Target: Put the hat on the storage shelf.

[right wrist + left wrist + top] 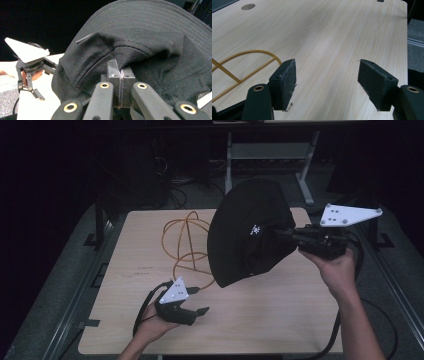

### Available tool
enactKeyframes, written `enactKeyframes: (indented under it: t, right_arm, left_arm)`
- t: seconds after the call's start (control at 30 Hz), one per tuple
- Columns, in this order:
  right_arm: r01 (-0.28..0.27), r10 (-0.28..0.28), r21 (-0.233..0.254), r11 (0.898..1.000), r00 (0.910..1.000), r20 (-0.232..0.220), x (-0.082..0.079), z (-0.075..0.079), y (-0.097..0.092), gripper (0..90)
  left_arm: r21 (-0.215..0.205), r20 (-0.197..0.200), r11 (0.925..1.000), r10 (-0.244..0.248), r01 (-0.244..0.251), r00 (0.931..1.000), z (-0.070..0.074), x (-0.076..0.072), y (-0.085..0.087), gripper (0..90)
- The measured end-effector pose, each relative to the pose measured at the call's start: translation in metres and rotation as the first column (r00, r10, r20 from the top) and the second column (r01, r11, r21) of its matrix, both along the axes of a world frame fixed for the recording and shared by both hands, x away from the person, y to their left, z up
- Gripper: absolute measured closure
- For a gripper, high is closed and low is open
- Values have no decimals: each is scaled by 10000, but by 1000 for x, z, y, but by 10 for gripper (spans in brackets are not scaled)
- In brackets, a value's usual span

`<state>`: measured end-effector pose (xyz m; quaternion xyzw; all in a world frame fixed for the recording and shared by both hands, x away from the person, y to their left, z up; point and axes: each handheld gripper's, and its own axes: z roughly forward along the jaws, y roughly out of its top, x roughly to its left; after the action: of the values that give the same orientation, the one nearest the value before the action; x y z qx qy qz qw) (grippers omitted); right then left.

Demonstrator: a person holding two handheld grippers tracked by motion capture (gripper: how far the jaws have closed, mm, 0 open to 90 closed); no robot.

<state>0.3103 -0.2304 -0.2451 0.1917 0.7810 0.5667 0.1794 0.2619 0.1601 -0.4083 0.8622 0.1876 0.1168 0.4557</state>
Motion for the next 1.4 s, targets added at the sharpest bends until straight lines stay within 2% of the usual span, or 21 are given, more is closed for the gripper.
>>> enactKeyframes:
  t: [0.07, 0.5, 0.83, 0.93, 1.13, 1.4]
  right_arm:
    - [-88, 88, 11, 10000, 10000, -8, 3, 2, 5, 895]
    - [-354, 354, 3, 9994, 9993, -108, 18, 10, 25, 895]
    - [-630, 628, -90, 9980, 9978, -201, 30, 18, 44, 895]
    - [-658, 651, -186, 9977, 9972, -380, 36, 22, 53, 895]
    - [-785, 774, -343, 9963, 9965, -329, 42, 31, 64, 895]
    - [-1278, 1257, -361, 9911, 9904, -569, 54, 40, 90, 895]
  left_arm:
    - [-19, -67, 10000, -43, 43, 10000, 0, -1, 1, 303]
    - [-144, 97, 9999, 49, -47, 9999, -3, -2, 2, 303]
    - [71, 283, 10000, 45, -47, 9996, -3, -1, 3, 298]
    - [131, 182, 9999, -12, 10, 9998, -4, -1, 2, 296]
    - [179, 173, 9998, -39, 35, 9998, -6, -3, 1, 296]
    - [263, 176, 9996, -42, 37, 9998, -7, -4, -1, 286]
